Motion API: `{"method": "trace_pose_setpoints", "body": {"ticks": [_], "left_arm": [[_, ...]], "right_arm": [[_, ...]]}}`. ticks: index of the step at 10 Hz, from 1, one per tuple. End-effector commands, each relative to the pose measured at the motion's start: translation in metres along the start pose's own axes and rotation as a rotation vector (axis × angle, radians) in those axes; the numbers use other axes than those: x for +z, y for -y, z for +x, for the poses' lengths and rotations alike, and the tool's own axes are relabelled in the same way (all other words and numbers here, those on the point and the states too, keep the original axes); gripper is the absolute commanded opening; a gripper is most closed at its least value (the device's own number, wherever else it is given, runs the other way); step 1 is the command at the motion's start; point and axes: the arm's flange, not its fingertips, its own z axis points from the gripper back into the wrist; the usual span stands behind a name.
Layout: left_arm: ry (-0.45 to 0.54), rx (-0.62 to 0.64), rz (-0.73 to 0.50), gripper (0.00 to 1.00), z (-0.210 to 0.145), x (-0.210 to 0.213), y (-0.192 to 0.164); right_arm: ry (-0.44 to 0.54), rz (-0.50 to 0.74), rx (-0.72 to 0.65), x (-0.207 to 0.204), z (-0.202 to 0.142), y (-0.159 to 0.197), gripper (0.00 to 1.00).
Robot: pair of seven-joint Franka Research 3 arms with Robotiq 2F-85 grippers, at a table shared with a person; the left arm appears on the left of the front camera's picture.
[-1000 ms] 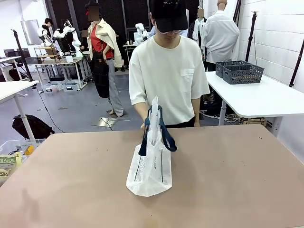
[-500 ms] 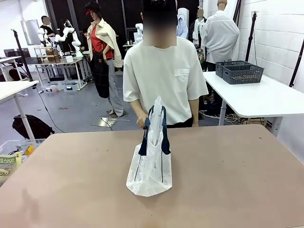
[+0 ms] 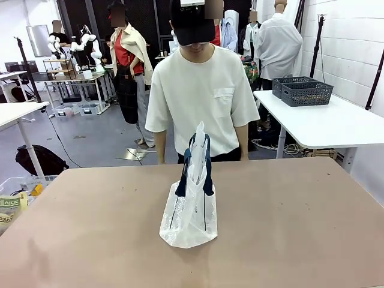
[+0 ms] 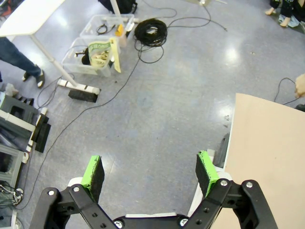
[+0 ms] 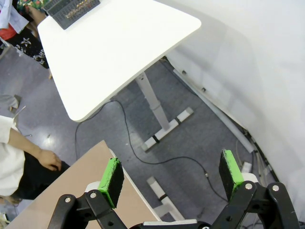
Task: Transfer purchased items from the store into the shopping bag.
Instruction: Open the Reusable shopping bag in the center of the table.
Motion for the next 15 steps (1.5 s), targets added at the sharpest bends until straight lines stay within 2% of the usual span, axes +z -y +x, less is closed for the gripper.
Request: {"method": "trace_pose_setpoints", "body": {"ticks": [1, 3, 5, 6, 8, 10, 12, 15], "left_arm": [[0.003, -0.009, 0.002, 1.00, 0.001, 0.001, -0.001], [0.000, 0.000, 0.000, 1.00, 0.000, 0.000, 0.000], [0.106, -0.112, -0.180, 1.00, 0.021, 0.031, 0.064], [0.140, -0.156, -0.273, 1.00, 0.030, 0.046, 0.098], [0.186, -0.300, -0.411, 1.00, 0.040, 0.077, 0.168], [0.219, -0.477, -0.539, 1.00, 0.035, 0.117, 0.248], [0.269, -0.563, -0.637, 1.00, 0.023, 0.147, 0.300], [0.273, -0.600, -0.753, 1.00, 0.008, 0.187, 0.362]], "right_arm": [[0.009, 0.007, 0.012, 0.000, 0.002, 0.004, 1.00], [0.000, 0.000, 0.000, 0.000, 0.000, 0.000, 1.00], [-0.010, 0.103, 0.078, 0.044, -0.005, -0.058, 1.00], [-0.026, 0.106, 0.144, 0.068, -0.015, -0.087, 1.00], [-0.087, 0.310, 0.263, 0.129, -0.032, -0.134, 1.00], [-0.185, 0.465, 0.451, 0.194, -0.073, -0.173, 1.00], [-0.199, 0.531, 0.622, 0.234, -0.114, -0.184, 1.00], [-0.312, 0.631, 0.685, 0.276, -0.148, -0.177, 1.00]]}}
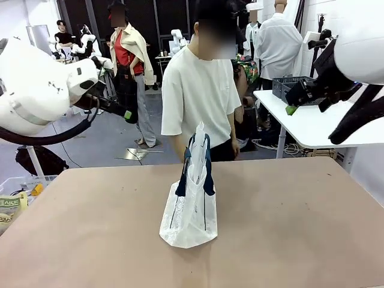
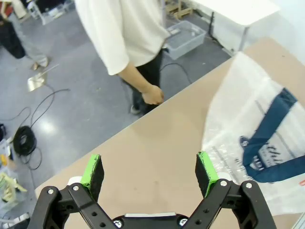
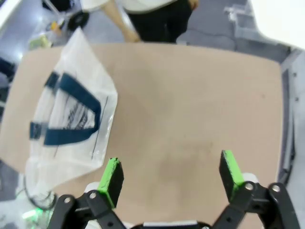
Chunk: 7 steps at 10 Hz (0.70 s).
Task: Transfer purchased items from the store into the shopping bag.
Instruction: Open the Reusable shopping bag in the center of the table.
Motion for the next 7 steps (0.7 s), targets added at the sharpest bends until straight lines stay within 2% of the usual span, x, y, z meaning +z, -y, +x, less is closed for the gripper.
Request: {"method": "trace_pose_setpoints", "body": {"ticks": [1, 2, 6, 7], "left_arm": [[0.012, -0.022, -0.058, 1.00, -0.002, 0.002, 0.008], [0.000, 0.000, 0.000, 1.00, 0.000, 0.000, 0.000], [0.003, 0.007, -0.013, 1.00, 0.001, -0.001, 0.005], [-0.011, 0.025, -0.035, 1.00, 0.012, -0.007, 0.026]], "right_arm": [[0.006, 0.067, 0.040, 0.010, -0.015, 0.003, 1.00], [0.000, 0.000, 0.000, 0.000, 0.000, 0.000, 1.00], [-0.005, 0.009, 0.011, 0.005, -0.006, 0.000, 1.00], [-0.033, 0.037, 0.062, -0.002, -0.004, -0.029, 1.00]]}}
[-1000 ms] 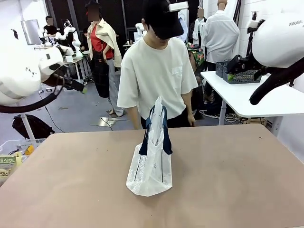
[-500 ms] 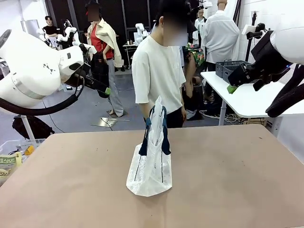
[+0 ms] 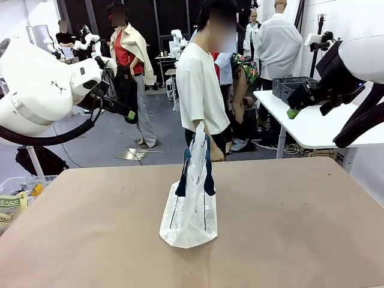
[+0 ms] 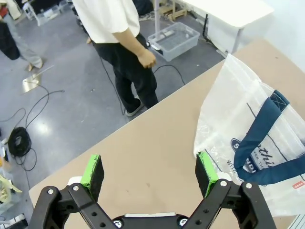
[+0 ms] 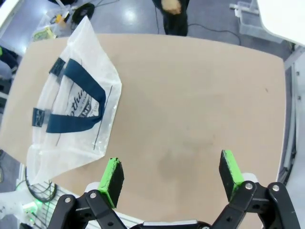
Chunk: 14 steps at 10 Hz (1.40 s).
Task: Transfer purchased items from the store into the shopping bag.
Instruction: Open the Reusable shopping bag in the center of the table.
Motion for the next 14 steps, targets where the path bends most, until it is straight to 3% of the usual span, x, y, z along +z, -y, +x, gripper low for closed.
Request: {"method": "trace_pose_setpoints", "body": {"ticks": [1, 3, 7, 8, 10, 14], "left_arm": [[-0.006, 0.007, -0.059, 1.00, 0.030, -0.011, 0.044], [-0.097, 0.006, -0.068, 1.00, 0.062, -0.034, 0.090], [-0.207, -0.046, -0.094, 1.00, 0.104, -0.068, 0.167], [-0.234, -0.051, -0.112, 1.00, 0.109, -0.075, 0.176], [-0.281, -0.036, -0.034, 1.00, 0.113, -0.091, 0.184], [-0.403, 0.003, -0.022, 1.00, 0.098, -0.124, 0.176]], "right_arm": [[-0.062, 0.052, 0.074, -0.013, 0.007, -0.053, 1.00], [-0.112, 0.022, 0.088, -0.031, 0.014, -0.095, 1.00], [-0.216, 0.146, 0.096, -0.067, 0.010, -0.142, 1.00], [-0.219, 0.174, 0.089, -0.072, 0.010, -0.147, 1.00], [-0.227, 0.197, 0.077, -0.077, 0.009, -0.157, 1.00], [-0.241, 0.207, 0.080, -0.082, 0.003, -0.166, 1.00]]}}
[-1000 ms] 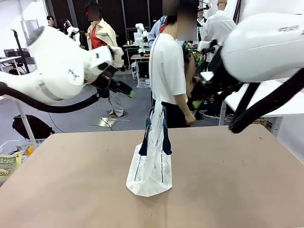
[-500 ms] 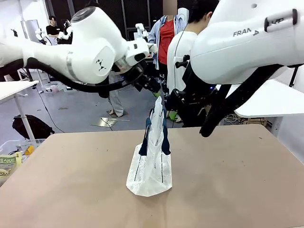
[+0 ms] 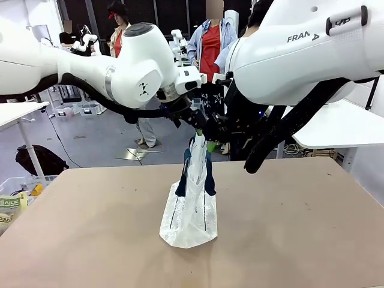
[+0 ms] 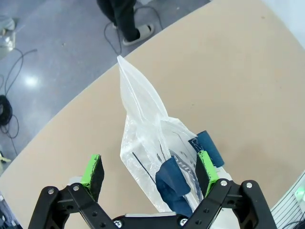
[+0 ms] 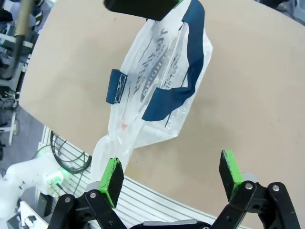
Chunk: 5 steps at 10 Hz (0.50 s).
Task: Transfer purchased items from the store into the shopping bag.
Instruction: Open the Reusable shopping bag in the center of the table.
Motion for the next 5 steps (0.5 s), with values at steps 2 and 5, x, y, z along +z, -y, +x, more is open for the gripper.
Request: {"method": "trace_pose_setpoints", "body": {"ticks": [2, 5], "left_arm": [[-0.034, 0.038, 0.002, 1.00, 0.006, -0.009, -0.001], [-0.042, 0.042, 0.017, 1.00, 0.003, -0.012, -0.005]], "right_arm": [[-0.023, 0.014, -0.015, -0.016, 0.000, -0.006, 1.00], [-0.011, -0.038, -0.028, -0.036, 0.000, -0.016, 1.00]]}}
